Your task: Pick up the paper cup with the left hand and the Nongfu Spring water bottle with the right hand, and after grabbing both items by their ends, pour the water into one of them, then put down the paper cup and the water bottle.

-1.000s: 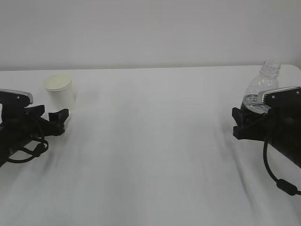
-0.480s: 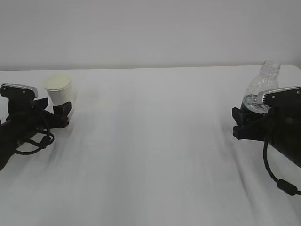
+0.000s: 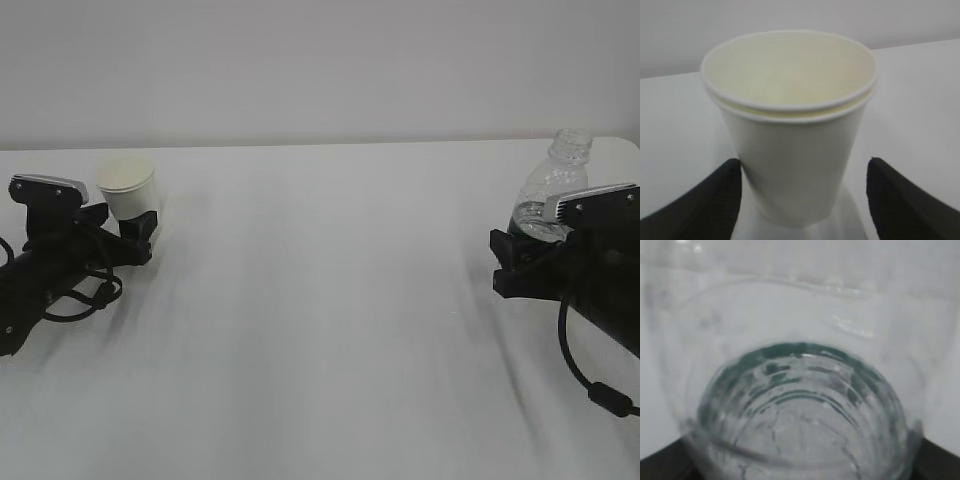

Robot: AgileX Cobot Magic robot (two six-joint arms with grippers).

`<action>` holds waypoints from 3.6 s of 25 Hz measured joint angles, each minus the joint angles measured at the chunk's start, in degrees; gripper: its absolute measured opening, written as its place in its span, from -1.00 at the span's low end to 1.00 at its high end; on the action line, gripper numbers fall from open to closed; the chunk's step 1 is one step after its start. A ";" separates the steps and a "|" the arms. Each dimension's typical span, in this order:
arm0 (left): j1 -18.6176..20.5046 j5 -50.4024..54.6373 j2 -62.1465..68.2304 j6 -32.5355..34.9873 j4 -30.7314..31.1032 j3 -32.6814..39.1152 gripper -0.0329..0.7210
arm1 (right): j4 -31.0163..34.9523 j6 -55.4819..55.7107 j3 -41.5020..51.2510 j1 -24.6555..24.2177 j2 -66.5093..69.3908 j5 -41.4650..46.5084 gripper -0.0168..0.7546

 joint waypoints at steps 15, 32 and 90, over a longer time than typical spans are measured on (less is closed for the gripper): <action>0.00 5.36 1.84 0.00 0.99 -6.97 0.78 | -0.40 0.22 0.00 0.00 0.00 0.04 0.32; 0.00 12.12 2.52 0.00 0.99 -13.79 0.60 | -0.53 0.22 0.00 0.00 0.00 0.04 0.32; -0.11 3.08 -13.84 -26.05 55.71 -1.25 0.50 | -9.46 0.89 0.00 0.00 0.00 3.26 0.32</action>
